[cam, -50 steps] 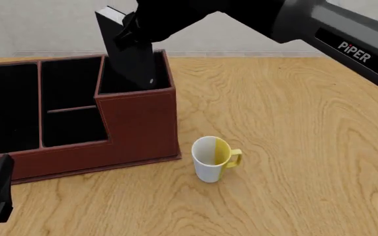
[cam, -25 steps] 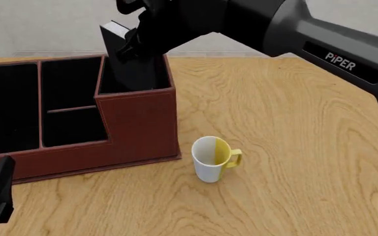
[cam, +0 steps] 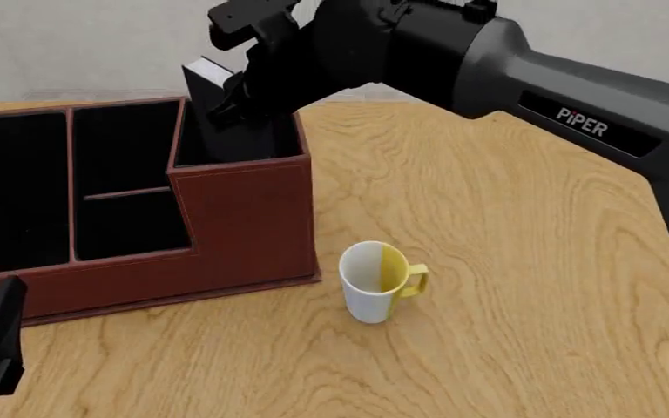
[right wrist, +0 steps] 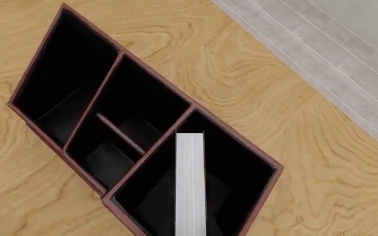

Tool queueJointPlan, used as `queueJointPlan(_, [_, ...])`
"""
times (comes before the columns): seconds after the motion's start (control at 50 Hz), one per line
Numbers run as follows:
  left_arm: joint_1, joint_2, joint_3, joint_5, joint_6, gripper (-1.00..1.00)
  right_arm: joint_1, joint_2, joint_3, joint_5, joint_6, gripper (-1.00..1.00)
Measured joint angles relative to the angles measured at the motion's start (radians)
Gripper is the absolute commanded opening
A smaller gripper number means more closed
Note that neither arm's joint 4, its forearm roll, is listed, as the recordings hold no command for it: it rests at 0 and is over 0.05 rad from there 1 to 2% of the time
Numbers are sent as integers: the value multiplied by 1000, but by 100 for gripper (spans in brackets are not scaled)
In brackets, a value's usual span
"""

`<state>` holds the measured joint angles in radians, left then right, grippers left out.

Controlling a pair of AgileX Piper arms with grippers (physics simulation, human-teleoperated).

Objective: Pick up the book and place it in the right compartment of the caddy.

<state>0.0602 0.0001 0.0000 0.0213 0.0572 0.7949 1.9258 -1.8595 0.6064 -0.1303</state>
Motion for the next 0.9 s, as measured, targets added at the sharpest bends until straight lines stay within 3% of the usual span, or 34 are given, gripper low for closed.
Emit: queueJointPlan(0.9, [2, 0, 0, 5, -1, 100, 9, 32, 59, -63, 29, -100])
